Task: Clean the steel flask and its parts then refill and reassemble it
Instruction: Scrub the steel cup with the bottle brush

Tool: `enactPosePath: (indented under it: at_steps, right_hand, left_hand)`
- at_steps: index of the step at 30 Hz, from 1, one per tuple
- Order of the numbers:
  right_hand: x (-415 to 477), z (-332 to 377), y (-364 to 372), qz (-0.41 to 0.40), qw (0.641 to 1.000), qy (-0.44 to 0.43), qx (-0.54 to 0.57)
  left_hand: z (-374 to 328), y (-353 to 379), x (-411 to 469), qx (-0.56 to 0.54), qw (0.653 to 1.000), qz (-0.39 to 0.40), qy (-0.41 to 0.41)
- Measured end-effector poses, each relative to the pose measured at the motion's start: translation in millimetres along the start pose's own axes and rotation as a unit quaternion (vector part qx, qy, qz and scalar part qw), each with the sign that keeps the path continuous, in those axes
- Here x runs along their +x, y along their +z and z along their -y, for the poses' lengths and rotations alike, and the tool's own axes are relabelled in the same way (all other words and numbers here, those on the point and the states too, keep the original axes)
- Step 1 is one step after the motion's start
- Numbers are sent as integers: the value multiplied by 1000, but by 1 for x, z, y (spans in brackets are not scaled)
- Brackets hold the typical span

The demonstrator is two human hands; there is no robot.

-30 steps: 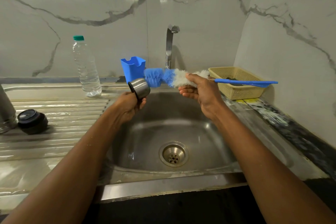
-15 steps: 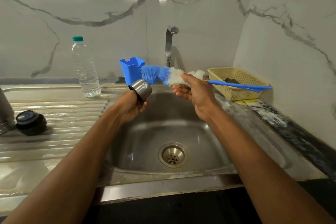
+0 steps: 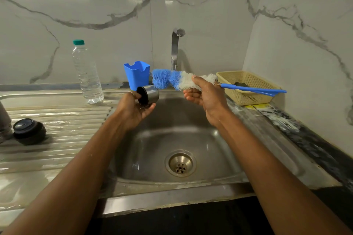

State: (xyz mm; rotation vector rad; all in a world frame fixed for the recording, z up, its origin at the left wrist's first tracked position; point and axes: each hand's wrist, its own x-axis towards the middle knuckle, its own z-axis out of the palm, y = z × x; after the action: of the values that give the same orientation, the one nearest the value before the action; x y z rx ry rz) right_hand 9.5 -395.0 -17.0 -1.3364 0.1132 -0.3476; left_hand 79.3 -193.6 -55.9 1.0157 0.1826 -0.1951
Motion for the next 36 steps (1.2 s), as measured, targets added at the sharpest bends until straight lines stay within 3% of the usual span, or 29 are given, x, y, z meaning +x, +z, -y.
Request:
enactPosePath:
  at_steps: [7, 20, 31, 36]
  right_hand:
    - [-8, -3, 8, 58, 998, 6, -14]
    - [-15, -4, 18, 105, 994, 8, 34]
    - [-14, -10, 13, 139, 990, 19, 23]
    - [-11, -7, 12, 111, 993, 15, 26]
  left_hand:
    - [-2, 2, -1, 40, 999, 23, -17]
    - [-1, 5, -12, -39, 999, 8, -11]
    - [-1, 6, -14, -89, 992, -85, 26]
    - [-3, 4, -15, -87, 992, -87, 26]
